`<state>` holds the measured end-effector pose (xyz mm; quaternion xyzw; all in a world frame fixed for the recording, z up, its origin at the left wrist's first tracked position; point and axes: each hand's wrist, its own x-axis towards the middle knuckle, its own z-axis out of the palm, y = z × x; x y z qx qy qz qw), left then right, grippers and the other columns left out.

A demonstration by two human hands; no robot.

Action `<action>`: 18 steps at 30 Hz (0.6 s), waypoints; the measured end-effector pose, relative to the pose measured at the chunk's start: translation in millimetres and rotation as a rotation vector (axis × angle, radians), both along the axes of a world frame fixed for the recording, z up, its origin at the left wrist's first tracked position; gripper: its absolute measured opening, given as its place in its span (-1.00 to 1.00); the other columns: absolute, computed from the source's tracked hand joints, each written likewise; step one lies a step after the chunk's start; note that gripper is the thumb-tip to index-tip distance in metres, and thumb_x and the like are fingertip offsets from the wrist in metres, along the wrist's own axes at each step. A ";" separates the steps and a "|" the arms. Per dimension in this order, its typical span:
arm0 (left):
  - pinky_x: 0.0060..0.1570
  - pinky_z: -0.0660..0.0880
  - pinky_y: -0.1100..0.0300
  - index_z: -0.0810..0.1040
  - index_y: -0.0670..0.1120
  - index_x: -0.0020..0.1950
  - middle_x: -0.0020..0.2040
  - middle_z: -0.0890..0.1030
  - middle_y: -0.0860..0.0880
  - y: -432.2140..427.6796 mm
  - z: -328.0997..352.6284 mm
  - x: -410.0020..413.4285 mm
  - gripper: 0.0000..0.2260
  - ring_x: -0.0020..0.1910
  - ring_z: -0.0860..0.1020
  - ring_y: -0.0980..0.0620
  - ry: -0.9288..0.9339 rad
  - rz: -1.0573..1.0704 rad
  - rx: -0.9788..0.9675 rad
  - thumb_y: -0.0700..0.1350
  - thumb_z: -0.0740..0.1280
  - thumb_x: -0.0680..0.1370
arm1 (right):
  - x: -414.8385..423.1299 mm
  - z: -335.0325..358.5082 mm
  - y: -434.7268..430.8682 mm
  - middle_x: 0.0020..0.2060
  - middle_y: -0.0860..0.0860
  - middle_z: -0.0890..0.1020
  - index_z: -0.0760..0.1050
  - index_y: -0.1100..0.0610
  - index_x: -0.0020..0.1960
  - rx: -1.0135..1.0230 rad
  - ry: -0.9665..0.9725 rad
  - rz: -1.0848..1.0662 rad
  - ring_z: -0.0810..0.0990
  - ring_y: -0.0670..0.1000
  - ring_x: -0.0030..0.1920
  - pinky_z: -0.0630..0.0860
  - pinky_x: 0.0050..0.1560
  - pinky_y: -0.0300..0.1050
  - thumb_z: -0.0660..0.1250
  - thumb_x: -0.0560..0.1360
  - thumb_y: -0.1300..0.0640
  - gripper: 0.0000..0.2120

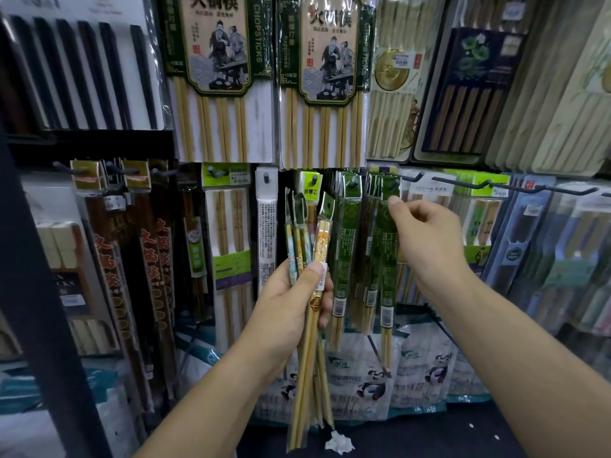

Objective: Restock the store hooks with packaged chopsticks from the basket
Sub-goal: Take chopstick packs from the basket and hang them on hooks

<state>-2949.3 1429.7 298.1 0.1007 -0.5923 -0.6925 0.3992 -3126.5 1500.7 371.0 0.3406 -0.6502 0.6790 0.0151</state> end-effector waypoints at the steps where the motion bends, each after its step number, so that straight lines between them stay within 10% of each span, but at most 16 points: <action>1: -0.39 0.49 0.17 0.65 0.11 -0.21 -0.28 0.60 -0.01 0.1 -0.5 0.4 -0.82 -0.35 0.53 0.03 -0.009 0.001 0.000 0.09 0.34 0.55 | -1.0 -2.0 -0.5 -0.50 -0.12 0.38 0.55 0.25 -0.18 -0.006 0.008 -0.012 0.37 -0.13 -0.44 0.45 -0.19 -0.31 0.36 0.60 -0.05 -0.63; 6: -0.38 0.50 0.20 0.55 -0.10 -0.01 -0.29 0.60 -0.02 -0.3 -1.0 0.9 -0.76 -0.35 0.54 0.04 -0.023 0.010 0.004 0.08 0.36 0.55 | 6.7 -8.7 5.3 -0.31 -0.06 0.47 0.50 0.10 -0.11 -0.050 0.007 -0.050 0.42 -0.20 -0.37 0.41 -0.21 -0.22 0.41 0.56 -0.06 -0.75; 12: -0.41 0.49 0.19 0.66 0.11 -0.15 -0.21 0.63 -0.02 6.5 2.0 -0.6 -0.87 -0.32 0.57 0.06 0.000 -0.049 -0.021 0.03 0.35 0.57 | 40.9 -12.0 13.6 -0.26 -0.10 0.69 0.65 0.00 -0.07 0.040 -0.001 0.278 0.59 -0.25 -0.30 0.48 -0.28 -0.34 0.41 0.55 -0.06 -0.86; 18: -0.41 0.52 0.18 0.62 0.04 -0.09 -0.22 0.65 -0.06 9.8 -0.7 -2.2 -0.86 -0.34 0.59 0.03 -0.022 -0.072 -0.004 0.07 0.35 0.56 | 51.1 -10.5 10.5 -0.34 0.01 0.55 0.59 0.01 -0.28 0.029 -0.147 0.446 0.48 -0.03 -0.30 0.37 -0.31 -0.14 0.34 0.62 0.02 -0.70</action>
